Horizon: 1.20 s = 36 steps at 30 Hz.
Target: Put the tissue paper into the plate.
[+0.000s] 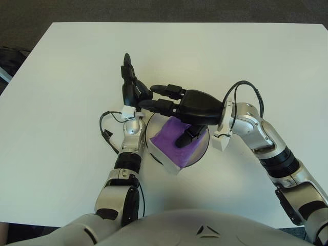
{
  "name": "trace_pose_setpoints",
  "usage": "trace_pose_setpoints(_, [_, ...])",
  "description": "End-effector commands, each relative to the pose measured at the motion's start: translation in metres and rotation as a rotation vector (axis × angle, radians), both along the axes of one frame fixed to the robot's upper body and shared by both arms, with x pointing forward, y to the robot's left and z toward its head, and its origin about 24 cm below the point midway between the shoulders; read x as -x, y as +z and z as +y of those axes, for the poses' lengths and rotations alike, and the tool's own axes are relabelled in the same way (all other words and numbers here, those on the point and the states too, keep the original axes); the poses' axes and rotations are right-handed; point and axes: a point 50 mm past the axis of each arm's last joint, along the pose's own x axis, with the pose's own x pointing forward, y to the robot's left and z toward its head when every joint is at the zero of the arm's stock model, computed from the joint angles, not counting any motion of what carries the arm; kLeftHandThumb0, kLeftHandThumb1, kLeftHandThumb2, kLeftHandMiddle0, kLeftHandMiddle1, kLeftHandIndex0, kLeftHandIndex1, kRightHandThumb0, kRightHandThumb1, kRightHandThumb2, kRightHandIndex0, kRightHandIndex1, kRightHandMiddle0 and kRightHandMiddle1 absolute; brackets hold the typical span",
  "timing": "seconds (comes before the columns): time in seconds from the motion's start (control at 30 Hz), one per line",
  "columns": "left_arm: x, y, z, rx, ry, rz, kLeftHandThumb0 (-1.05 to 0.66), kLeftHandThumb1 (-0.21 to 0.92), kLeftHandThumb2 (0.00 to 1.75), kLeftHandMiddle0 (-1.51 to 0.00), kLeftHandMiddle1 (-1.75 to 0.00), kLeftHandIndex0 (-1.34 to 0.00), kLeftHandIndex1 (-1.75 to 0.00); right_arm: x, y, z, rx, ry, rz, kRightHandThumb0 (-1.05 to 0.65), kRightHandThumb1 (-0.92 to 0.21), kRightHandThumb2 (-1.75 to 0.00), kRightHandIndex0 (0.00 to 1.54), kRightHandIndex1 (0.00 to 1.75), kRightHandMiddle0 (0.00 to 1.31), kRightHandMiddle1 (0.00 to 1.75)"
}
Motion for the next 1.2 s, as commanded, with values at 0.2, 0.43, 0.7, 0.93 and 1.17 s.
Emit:
trace_pose_setpoints(0.2, [0.057, -0.082, 0.051, -0.108, -0.127, 0.382, -0.66, 0.92, 0.88, -0.15, -0.68, 0.00, -0.95, -0.011, 0.025, -0.002, -0.145, -0.054, -0.022, -0.90, -0.92, -0.77, 0.04, 0.02, 0.01, 0.09])
trace_pose_setpoints(0.43, [0.056, -0.081, 0.047, -0.145, -0.110, 0.390, -0.81, 0.92, 0.89, -0.05, -0.31, 0.00, -0.46, -0.025, 0.036, -0.004, -0.303, -0.098, 0.008, -0.89, -0.92, -0.71, 0.07, 0.03, 0.00, 0.16])
trace_pose_setpoints(0.7, [0.054, -0.082, 0.049, -0.172, -0.048, 0.412, -0.85, 0.92, 0.89, -0.05, -0.22, 0.00, -0.27, -0.036, 0.047, -0.011, -0.423, -0.165, 0.023, -0.90, -0.92, -0.76, 0.13, 0.06, 0.00, 0.25])
trace_pose_setpoints(0.93, [0.055, -0.089, 0.051, -0.165, -0.035, 0.432, -0.84, 0.92, 0.90, -0.06, -0.19, 0.00, -0.27, -0.043, 0.057, -0.016, -0.497, -0.208, 0.061, -0.90, -0.92, -0.76, 0.22, 0.12, 0.00, 0.37])
trace_pose_setpoints(1.17, [0.054, -0.093, 0.053, -0.168, -0.034, 0.439, -0.86, 0.92, 0.90, -0.05, -0.17, 0.00, -0.26, -0.048, 0.062, -0.022, -0.542, -0.251, 0.050, -0.92, -0.92, -0.78, 0.22, 0.13, 0.00, 0.47])
